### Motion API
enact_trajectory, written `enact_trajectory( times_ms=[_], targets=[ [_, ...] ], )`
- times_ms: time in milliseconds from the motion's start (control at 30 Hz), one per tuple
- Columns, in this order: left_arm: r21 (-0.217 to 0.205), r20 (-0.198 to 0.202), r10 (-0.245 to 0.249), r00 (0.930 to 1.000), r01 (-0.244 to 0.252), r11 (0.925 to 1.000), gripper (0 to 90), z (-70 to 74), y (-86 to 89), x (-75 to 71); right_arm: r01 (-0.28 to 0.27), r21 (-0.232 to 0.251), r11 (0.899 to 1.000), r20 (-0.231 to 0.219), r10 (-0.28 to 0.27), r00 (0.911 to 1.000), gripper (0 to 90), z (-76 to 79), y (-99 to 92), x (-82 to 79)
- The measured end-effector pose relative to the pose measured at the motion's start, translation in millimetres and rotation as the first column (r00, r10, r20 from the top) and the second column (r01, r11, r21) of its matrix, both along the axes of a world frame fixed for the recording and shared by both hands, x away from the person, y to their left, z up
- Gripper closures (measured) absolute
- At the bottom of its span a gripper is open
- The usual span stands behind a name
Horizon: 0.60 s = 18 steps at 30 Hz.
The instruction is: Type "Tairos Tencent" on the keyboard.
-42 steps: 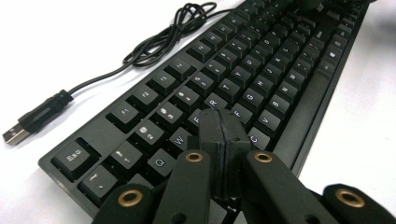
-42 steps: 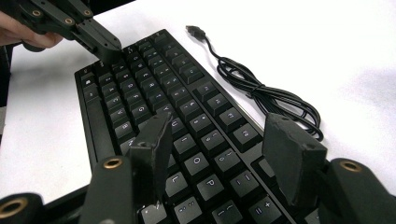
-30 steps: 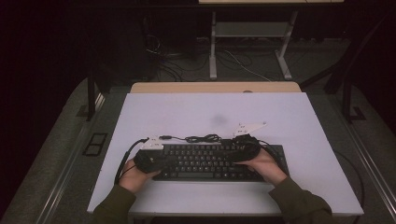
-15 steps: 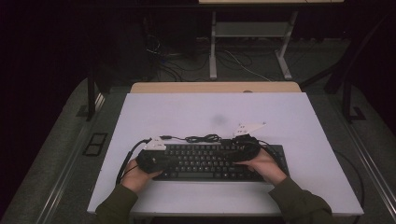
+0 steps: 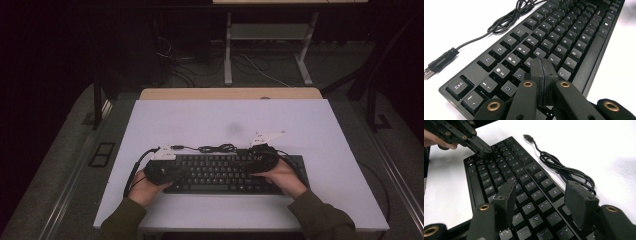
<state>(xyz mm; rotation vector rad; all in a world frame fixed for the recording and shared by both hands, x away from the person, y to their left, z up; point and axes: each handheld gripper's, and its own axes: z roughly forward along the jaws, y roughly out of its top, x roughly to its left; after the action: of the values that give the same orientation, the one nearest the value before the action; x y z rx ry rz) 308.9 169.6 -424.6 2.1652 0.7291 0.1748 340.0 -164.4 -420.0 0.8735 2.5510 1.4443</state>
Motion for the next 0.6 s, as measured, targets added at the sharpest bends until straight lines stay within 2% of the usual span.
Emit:
enact_trajectory(
  times_ms=[200, 300, 500, 600],
  targets=[
    [-0.01, 0.0, 0.0, 1.0, 0.0, 1.0, 88.7, 1.1, 0.8, 0.1, 0.0, 0.0, 1.0, 0.001, 0.0, 1.0, 40.3, -0.1, 0.0, 0.1],
    [-0.013, -0.002, 0.001, 1.0, -0.001, 0.9999, 87.1, 2.2, 1.0, -0.5, -0.001, 0.007, 1.0, -0.006, 0.001, 1.0, 33.9, -0.4, 0.1, 0.4],
    [-0.03, 0.0, 0.002, 1.0, -0.002, 0.9996, 86.5, 4.1, 0.6, -2.1, 0.017, 0.003, 1.0, 0.005, -0.017, 0.9998, 26.6, -0.7, 0.3, 0.3],
    [-0.032, 0.003, -0.003, 1.0, 0.003, 0.9995, 86.5, 5.6, 0.3, -3.3, 0.031, 0.01, 0.999, -0.002, -0.031, 0.9995, 19.3, -1.1, -0.1, 0.3]
  ],
)
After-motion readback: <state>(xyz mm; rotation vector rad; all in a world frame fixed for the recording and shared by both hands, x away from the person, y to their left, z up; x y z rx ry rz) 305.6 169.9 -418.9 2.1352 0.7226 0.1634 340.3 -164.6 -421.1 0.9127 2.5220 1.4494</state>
